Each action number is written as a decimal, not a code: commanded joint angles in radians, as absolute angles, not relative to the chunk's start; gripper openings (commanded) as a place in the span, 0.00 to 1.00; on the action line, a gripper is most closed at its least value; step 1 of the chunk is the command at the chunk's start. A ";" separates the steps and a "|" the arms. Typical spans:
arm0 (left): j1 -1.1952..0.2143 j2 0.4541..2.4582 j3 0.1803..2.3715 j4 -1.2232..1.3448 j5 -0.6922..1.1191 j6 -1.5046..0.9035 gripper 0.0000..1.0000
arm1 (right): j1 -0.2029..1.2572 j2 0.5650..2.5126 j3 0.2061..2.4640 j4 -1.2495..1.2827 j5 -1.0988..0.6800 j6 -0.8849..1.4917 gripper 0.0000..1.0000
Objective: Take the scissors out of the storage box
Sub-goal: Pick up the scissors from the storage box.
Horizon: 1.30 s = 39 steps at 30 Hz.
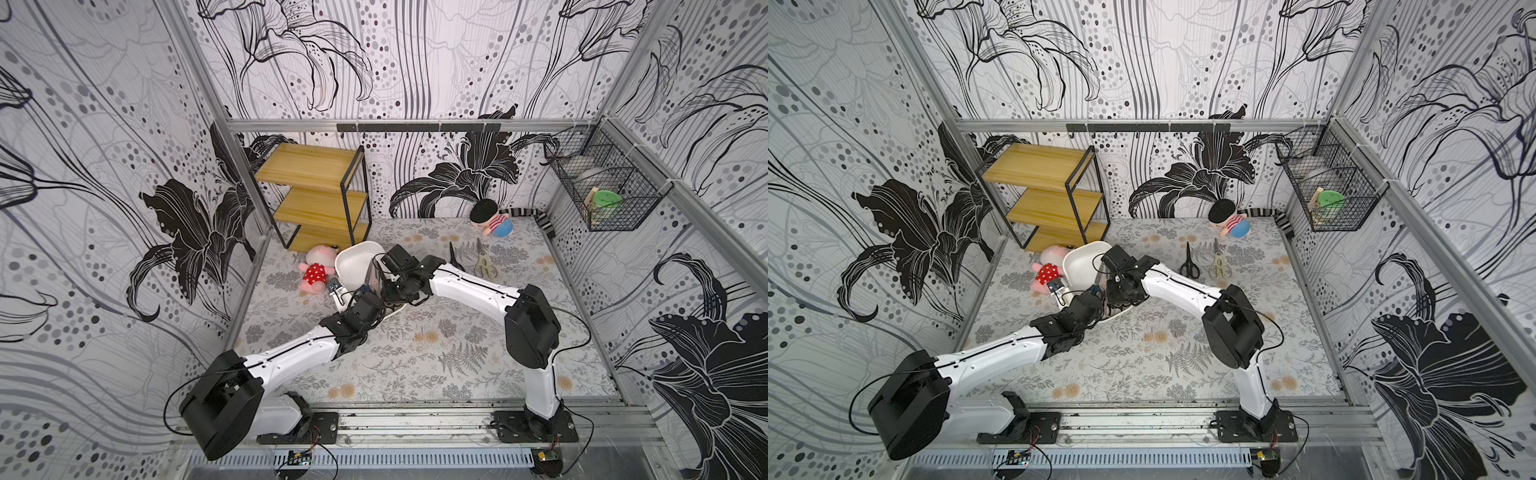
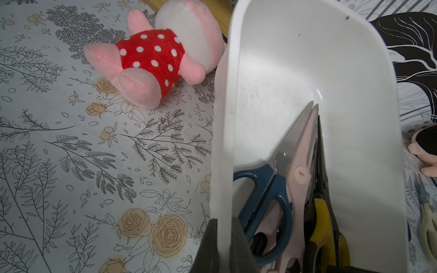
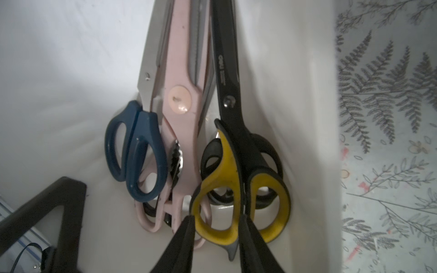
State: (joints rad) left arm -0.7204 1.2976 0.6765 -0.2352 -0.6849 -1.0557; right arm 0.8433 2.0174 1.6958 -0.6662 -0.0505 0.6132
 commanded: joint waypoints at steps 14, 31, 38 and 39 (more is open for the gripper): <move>-0.768 1.304 0.765 -0.157 -0.753 -1.123 0.00 | 0.851 2.080 1.699 -0.675 -0.038 0.589 0.36; -0.769 1.316 0.753 -0.204 -0.778 -1.128 0.00 | 0.851 2.029 1.676 -0.634 -0.049 0.568 0.00; -0.750 1.337 0.739 -0.207 -0.738 -1.121 0.00 | 0.851 1.971 1.689 -0.633 -0.056 0.548 0.00; -0.745 1.340 0.739 -0.208 -0.732 -1.119 0.00 | 0.851 1.966 1.693 -0.636 -0.054 0.547 0.00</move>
State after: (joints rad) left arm -0.7555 1.3403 0.7105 -0.2909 -0.7185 -1.0958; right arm 0.8433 2.0285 1.6844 -0.6487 -0.0452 0.5747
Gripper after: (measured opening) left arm 0.095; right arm 0.176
